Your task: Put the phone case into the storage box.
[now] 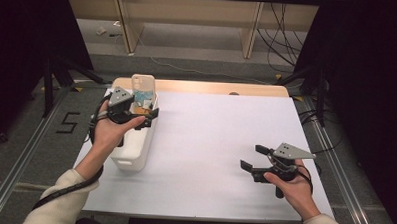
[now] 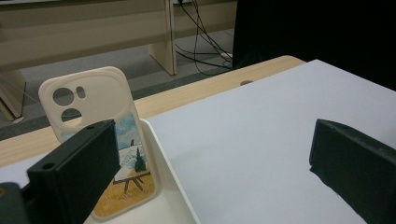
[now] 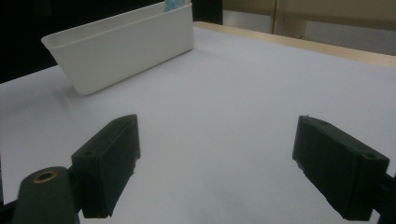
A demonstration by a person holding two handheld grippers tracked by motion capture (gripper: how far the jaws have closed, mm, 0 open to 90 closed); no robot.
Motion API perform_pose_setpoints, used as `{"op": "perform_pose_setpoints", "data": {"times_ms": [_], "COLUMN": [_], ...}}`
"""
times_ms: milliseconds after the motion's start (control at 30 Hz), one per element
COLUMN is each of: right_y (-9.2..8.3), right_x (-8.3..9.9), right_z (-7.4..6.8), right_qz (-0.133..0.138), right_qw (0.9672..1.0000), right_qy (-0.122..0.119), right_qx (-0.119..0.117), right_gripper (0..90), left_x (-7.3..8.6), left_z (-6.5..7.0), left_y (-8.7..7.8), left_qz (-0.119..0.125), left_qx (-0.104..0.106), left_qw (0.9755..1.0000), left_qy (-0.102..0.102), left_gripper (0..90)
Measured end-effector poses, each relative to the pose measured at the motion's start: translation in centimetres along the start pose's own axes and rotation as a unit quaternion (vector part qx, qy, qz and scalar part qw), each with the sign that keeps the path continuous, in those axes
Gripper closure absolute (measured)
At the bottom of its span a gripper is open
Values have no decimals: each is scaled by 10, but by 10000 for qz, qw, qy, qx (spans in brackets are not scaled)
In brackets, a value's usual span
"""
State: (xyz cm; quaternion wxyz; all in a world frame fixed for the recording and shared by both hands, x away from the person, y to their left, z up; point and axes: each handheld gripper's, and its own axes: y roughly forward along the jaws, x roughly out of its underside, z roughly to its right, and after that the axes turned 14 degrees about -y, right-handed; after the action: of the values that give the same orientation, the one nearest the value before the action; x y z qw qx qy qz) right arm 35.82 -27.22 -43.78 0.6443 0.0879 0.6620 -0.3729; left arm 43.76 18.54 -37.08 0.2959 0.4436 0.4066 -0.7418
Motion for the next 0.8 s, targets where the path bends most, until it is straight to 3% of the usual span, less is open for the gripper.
{"op": "perform_pose_setpoints", "data": {"times_ms": [800], "right_y": [0], "right_x": [0], "right_z": [-1], "right_qz": [20], "right_qw": [10000], "right_qy": [-18], "right_qx": [-23], "right_gripper": [159], "left_x": [26], "left_z": [6], "left_y": [-19], "left_qz": [33], "left_qx": [140], "left_qw": [9996], "left_qy": [248], "left_gripper": [17]}}
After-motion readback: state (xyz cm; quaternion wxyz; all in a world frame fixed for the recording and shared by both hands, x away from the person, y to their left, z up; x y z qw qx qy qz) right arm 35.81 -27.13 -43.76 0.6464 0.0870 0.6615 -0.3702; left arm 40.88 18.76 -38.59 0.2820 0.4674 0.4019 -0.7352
